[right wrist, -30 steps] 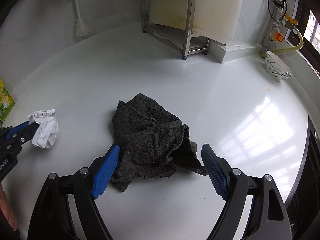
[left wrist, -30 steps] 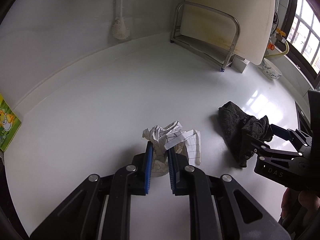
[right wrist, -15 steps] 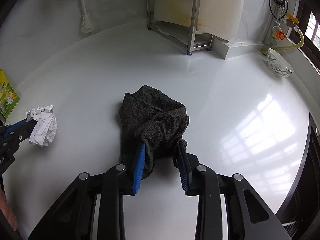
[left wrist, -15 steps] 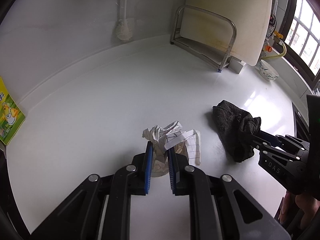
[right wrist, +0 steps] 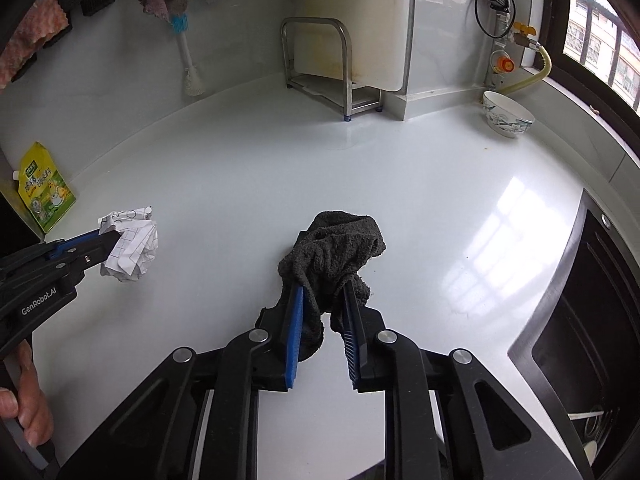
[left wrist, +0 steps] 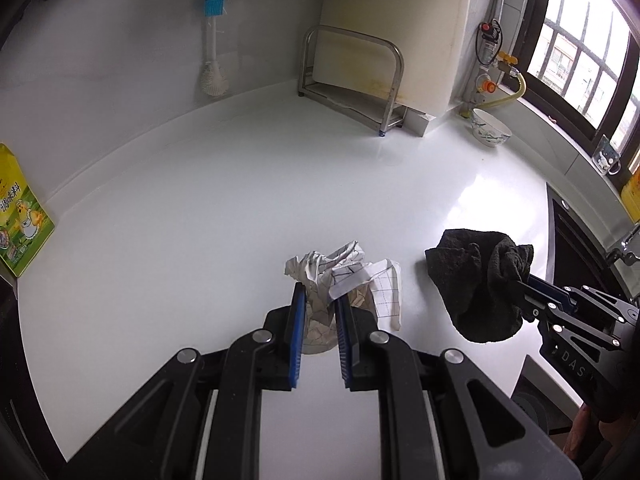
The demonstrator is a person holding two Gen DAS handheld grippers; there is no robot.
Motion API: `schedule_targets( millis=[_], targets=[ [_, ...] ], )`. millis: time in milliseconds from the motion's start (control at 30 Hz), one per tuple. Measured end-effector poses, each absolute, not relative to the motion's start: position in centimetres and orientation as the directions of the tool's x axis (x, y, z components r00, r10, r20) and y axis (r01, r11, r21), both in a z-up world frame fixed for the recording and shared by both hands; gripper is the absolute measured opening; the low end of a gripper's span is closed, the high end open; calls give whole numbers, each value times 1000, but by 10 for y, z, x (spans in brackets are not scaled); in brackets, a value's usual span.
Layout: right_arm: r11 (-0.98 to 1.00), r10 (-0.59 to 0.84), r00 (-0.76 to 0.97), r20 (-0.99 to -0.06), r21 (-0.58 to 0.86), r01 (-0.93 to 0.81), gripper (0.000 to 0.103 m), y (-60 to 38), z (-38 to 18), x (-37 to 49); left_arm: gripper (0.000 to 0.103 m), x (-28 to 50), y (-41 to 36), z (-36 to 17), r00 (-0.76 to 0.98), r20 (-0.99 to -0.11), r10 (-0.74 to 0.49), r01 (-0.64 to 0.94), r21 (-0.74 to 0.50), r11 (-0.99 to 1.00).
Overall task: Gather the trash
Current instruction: 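Lift the paper and cloth and carry both over the wastebasket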
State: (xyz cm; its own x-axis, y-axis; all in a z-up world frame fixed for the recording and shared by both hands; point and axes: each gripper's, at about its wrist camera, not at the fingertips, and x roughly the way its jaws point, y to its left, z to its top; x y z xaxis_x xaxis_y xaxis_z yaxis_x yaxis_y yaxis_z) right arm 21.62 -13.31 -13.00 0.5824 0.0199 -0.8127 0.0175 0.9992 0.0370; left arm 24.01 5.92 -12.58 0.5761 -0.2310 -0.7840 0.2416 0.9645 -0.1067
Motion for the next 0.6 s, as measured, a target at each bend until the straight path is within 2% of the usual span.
schedule_targets(
  millis=[233, 600],
  targets=[
    [999, 39, 598, -801, 51, 2, 13, -139, -118, 154, 15, 195, 38, -119, 562, -785, -260, 274, -120, 954],
    [992, 126, 629, -767, 108, -67, 12, -154, -96, 86, 15, 134, 19, -103, 577, -786, -220, 236, -97, 967]
  ],
)
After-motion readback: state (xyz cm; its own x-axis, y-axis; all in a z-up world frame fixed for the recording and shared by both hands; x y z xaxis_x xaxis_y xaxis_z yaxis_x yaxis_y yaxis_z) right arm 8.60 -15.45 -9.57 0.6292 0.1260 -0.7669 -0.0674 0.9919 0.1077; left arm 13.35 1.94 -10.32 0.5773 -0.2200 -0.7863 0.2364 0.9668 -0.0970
